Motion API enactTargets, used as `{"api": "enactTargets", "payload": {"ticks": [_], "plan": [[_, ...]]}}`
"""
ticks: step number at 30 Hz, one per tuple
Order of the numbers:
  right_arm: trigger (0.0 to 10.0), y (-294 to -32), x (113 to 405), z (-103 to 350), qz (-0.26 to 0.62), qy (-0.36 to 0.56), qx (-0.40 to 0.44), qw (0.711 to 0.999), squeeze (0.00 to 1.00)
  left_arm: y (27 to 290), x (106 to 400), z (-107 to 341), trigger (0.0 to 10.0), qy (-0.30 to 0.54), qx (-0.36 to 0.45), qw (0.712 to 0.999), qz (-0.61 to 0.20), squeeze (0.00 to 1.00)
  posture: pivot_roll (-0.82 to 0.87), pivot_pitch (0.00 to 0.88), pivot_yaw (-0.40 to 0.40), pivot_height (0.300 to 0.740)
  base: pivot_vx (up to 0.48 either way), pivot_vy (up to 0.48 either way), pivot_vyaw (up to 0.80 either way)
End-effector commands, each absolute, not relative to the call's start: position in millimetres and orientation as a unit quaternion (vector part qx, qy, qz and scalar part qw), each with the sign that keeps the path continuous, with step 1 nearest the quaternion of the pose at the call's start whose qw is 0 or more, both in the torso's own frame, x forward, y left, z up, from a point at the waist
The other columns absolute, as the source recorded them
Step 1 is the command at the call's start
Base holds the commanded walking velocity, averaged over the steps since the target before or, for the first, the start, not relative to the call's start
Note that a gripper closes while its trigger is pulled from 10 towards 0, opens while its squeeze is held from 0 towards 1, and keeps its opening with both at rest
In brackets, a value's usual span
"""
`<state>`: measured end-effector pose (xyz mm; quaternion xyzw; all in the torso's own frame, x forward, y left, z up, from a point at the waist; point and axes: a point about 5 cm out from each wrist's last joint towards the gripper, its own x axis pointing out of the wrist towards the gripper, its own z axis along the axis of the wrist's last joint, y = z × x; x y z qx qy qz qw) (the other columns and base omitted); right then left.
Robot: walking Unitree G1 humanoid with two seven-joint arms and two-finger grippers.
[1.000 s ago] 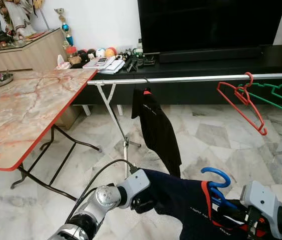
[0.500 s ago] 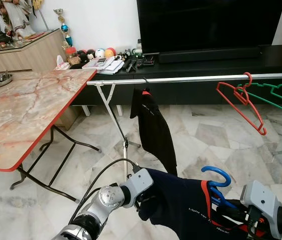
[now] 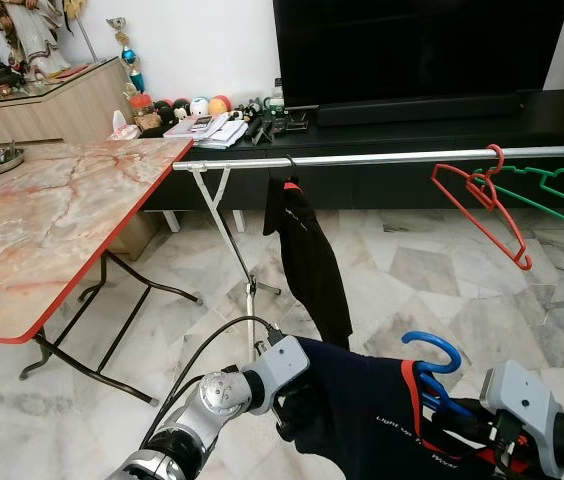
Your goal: Hang hanger
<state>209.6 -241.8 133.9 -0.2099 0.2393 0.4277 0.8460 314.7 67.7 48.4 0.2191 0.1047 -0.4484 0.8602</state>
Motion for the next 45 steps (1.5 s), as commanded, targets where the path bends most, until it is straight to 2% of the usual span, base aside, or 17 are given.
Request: {"api": "enactTargets", "payload": {"ticks": [1,12,18,22,32,38,42,45], "plan": [[10.0,-237,214,143,0.434,0.209,-0.211,0.851,0.0,69,315,49,0.0,0.106,0.215,0.861,-0.449,0.0,-0.11,0.0,0.15,0.74,0.0,0.0,0.0],[10.0,-237,217,140,0.419,0.207,-0.216,0.857,0.0,76,317,50,0.0,0.103,0.215,0.864,-0.443,0.0,-0.09,0.0,0.153,0.74,0.0,0.0,0.0],[10.0,-248,223,135,0.378,0.227,-0.247,0.863,0.0,86,326,51,0.0,0.121,0.226,0.884,-0.391,0.0,-0.09,0.0,0.155,0.74,0.0,0.0,0.0],[10.0,-259,227,131,0.343,0.241,-0.255,0.872,0.0,103,337,55,0.0,0.136,0.208,0.916,-0.315,0.0,-0.09,0.0,0.153,0.74,0.0,0.0,0.0],[10.0,-273,238,130,0.278,0.242,-0.287,0.884,0.0,102,334,53,0.0,0.144,0.226,0.903,-0.336,0.0,-0.09,0.0,0.155,0.74,0.0,0.0,0.0],[10.0,-302,243,123,0.18,0.295,-0.314,0.884,0.0,125,347,59,0.0,0.16,0.213,0.939,-0.219,0.0,-0.08,0.0,0.149,0.74,0.0,0.0,0.0],[10.0,-302,242,121,0.18,0.302,-0.32,0.879,0.0,126,348,61,0.0,0.156,0.214,0.941,-0.213,0.0,-0.08,0.0,0.148,0.74,0.0,0.0,0.0],[10.0,-305,247,118,0.14,0.303,-0.308,0.891,0.0,129,353,67,0.0,0.149,0.206,0.948,-0.188,0.0,-0.08,0.0,0.146,0.74,0.0,0.0,0.0]]}}
